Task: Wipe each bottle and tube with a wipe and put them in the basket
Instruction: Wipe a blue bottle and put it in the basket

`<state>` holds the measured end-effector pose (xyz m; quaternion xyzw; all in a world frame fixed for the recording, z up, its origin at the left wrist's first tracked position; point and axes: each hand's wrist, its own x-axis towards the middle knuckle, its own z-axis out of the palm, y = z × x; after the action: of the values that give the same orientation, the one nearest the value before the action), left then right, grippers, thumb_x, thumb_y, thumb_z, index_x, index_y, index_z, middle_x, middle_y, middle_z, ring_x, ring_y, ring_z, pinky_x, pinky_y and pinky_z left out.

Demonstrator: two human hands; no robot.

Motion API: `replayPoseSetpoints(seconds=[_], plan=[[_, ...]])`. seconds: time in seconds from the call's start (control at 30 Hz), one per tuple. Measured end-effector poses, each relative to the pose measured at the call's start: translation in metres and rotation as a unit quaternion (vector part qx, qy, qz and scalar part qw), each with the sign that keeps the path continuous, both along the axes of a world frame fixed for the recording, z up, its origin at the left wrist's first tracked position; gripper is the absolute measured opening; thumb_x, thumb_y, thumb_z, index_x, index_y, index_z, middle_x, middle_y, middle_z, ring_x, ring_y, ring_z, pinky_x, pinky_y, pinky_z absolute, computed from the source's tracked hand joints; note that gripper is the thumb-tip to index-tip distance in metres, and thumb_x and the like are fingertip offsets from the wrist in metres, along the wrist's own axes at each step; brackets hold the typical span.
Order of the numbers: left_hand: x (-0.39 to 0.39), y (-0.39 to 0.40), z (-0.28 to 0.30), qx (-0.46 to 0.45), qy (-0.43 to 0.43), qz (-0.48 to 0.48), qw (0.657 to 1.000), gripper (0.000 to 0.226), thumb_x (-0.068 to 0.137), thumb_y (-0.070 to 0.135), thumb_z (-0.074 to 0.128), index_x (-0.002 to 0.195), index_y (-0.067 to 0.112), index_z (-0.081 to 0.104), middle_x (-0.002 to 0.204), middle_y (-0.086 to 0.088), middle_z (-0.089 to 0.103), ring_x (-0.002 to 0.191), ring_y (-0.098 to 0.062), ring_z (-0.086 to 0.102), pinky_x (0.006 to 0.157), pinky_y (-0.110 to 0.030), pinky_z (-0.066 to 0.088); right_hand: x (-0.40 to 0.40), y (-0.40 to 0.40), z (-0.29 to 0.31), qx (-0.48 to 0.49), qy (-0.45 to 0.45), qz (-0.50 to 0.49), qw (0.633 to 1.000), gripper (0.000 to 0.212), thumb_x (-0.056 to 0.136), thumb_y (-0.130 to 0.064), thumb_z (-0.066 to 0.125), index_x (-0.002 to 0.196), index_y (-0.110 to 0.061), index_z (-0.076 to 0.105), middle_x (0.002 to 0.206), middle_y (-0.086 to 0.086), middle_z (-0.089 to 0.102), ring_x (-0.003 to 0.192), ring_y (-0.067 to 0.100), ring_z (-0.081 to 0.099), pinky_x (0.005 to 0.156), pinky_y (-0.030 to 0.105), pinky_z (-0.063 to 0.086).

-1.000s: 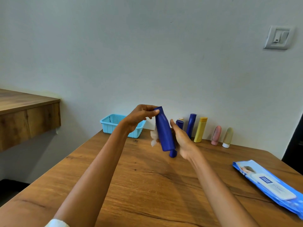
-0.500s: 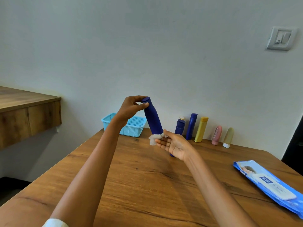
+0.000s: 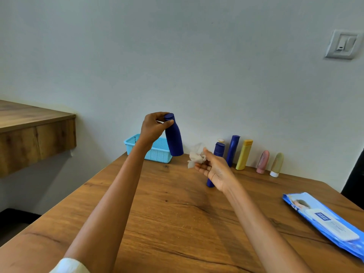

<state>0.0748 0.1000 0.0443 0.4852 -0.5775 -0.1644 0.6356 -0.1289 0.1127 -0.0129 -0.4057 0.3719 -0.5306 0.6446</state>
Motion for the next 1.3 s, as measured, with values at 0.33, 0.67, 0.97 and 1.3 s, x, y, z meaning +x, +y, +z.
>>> replayPoseSetpoints(seconds=[0.33, 0.67, 0.97, 1.3], plan=[[0.0, -0.002, -0.003, 0.015, -0.032, -0.006, 0.999, 0.031, 0.087, 0.016, 0.065, 0.117, 0.01, 0.063, 0.099, -0.002, 0.064, 0.087, -0.012, 0.056, 0.072, -0.018, 0.044, 0.018, -0.002, -0.006, -0.067, 0.055, -0.01, 0.996, 0.033, 0.075, 0.01, 0.068, 0.099, -0.01, 0.058, 0.111, 0.016, 0.063, 0.092, 0.024, 0.066, 0.079, 0.034, 0.057], [-0.004, 0.005, -0.005, 0.128, -0.043, -0.177, 0.975, 0.023, 0.089, 0.013, 0.061, 0.112, 0.01, 0.062, 0.099, -0.008, 0.068, 0.094, -0.02, 0.064, 0.073, -0.026, 0.055, 0.018, -0.005, -0.004, -0.198, 0.17, -0.173, 0.95, 0.022, 0.082, -0.005, 0.068, 0.086, -0.026, 0.066, 0.096, 0.0, 0.07, 0.091, 0.012, 0.063, 0.081, 0.028, 0.053], [-0.02, 0.006, -0.003, 0.188, -0.058, -0.253, 0.947, 0.019, 0.088, 0.017, 0.064, 0.107, 0.013, 0.063, 0.095, -0.005, 0.069, 0.082, -0.015, 0.068, 0.064, -0.024, 0.056, 0.023, 0.004, -0.002, -0.324, 0.25, -0.272, 0.871, 0.014, 0.087, -0.013, 0.065, 0.099, -0.016, 0.071, 0.096, -0.007, 0.068, 0.089, 0.006, 0.062, 0.071, 0.015, 0.051], [0.0, 0.0, -0.006, 0.154, 0.093, -0.2, 0.963, 0.02, 0.084, 0.019, 0.069, 0.101, 0.009, 0.065, 0.096, -0.009, 0.069, 0.076, -0.017, 0.071, 0.062, -0.026, 0.056, 0.025, 0.009, -0.014, -0.453, 0.358, -0.229, 0.783, 0.024, 0.083, -0.013, 0.069, 0.107, -0.01, 0.07, 0.109, 0.001, 0.067, 0.097, 0.002, 0.058, 0.077, -0.001, 0.041]])
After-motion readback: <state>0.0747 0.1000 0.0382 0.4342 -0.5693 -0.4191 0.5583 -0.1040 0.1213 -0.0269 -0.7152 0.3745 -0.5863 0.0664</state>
